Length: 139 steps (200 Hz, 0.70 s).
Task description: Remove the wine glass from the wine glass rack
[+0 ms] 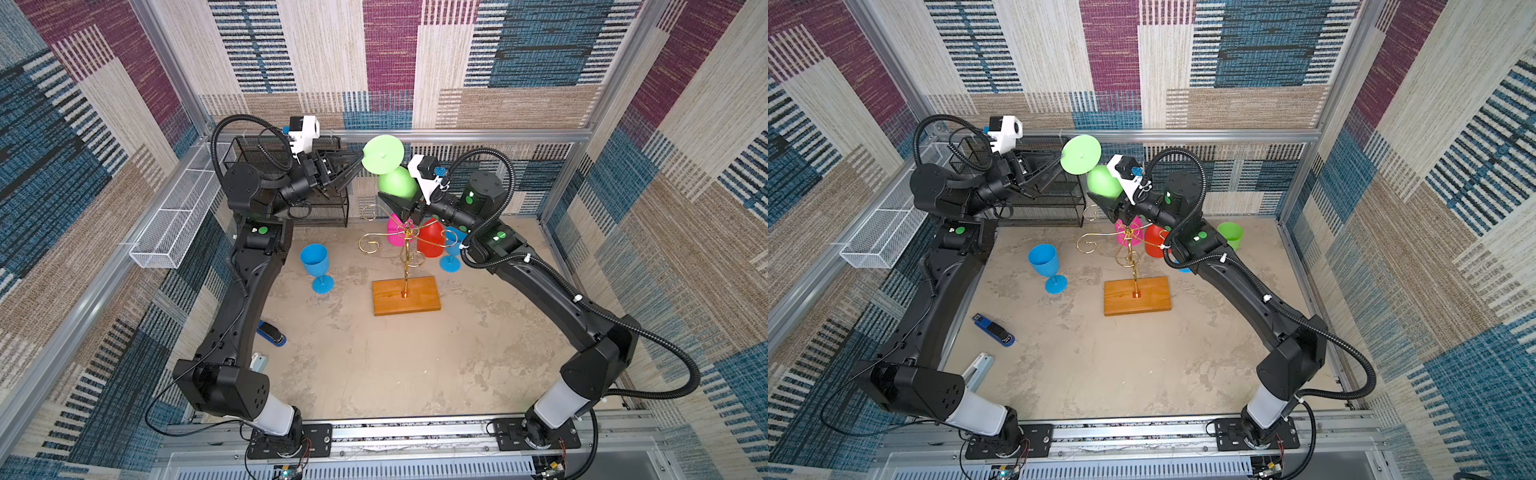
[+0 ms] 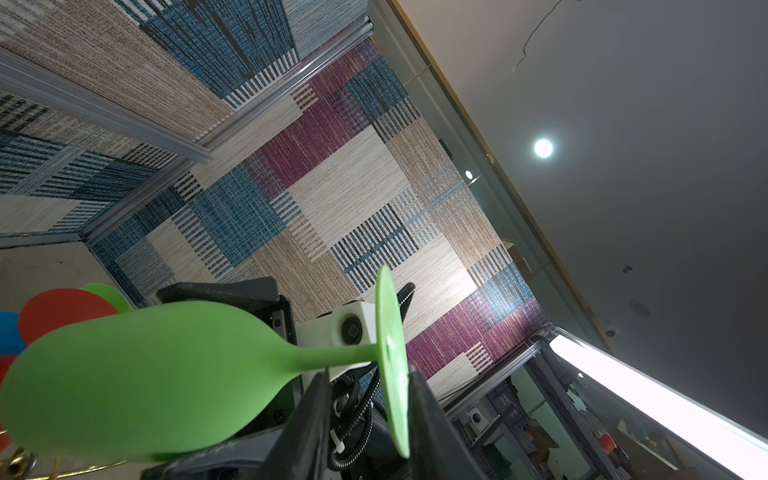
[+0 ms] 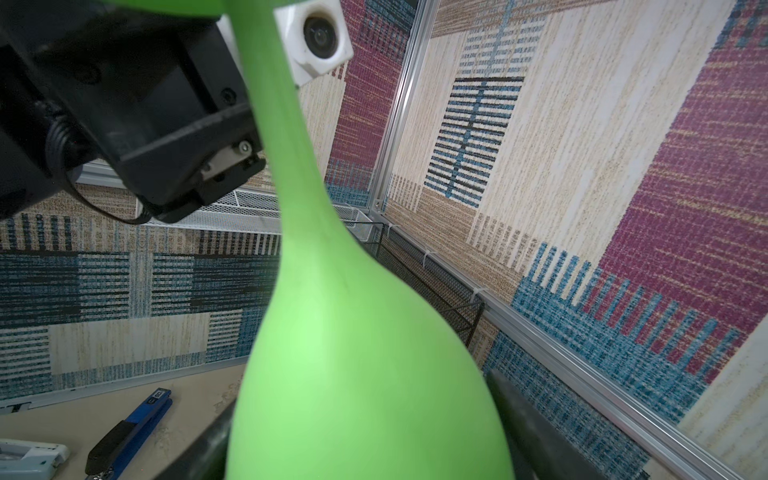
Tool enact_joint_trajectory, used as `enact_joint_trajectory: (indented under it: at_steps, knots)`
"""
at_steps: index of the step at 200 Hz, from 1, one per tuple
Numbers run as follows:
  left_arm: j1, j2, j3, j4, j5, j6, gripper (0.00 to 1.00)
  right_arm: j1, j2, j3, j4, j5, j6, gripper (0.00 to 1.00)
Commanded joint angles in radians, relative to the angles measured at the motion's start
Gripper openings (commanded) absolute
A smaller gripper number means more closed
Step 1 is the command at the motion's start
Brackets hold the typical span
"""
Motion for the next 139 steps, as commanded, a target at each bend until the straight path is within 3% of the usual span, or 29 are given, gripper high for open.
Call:
enact_joint_trajectory:
  at_steps: [1, 20, 38, 62, 93, 109, 139]
  knots:
    - [0.010, -0.013, -0.012, 0.063, -0.015, 0.024, 0.46, 0.003, -0.018, 0.011, -0.015, 0.010, 0.046, 0.64]
    - [0.022, -0.032, -0.039, 0.129, -0.040, 0.047, 0.50, 0.002, -0.026, 0.022, -0.047, 0.036, 0.070, 0.62]
    - [0.032, -0.065, -0.066, 0.096, -0.062, 0.175, 0.51, 0.002, -0.045, 0.033, -0.099, 0.078, 0.088, 0.60]
    - [0.031, -0.153, -0.153, -0.067, -0.155, 0.530, 0.49, 0.002, -0.082, 0.040, -0.187, 0.113, 0.110, 0.57]
    - [-0.008, -0.260, -0.302, -0.146, -0.446, 1.070, 0.45, 0.002, -0.123, 0.041, -0.308, 0.153, 0.139, 0.55]
    - [-0.025, -0.246, -0.316, -0.120, -0.461, 1.259, 0.41, 0.002, -0.136, 0.045, -0.364, 0.149, 0.145, 0.54]
    - [-0.049, -0.204, -0.378, 0.141, -0.416, 1.528, 0.38, 0.003, -0.161, 0.046, -0.444, 0.154, 0.153, 0.51]
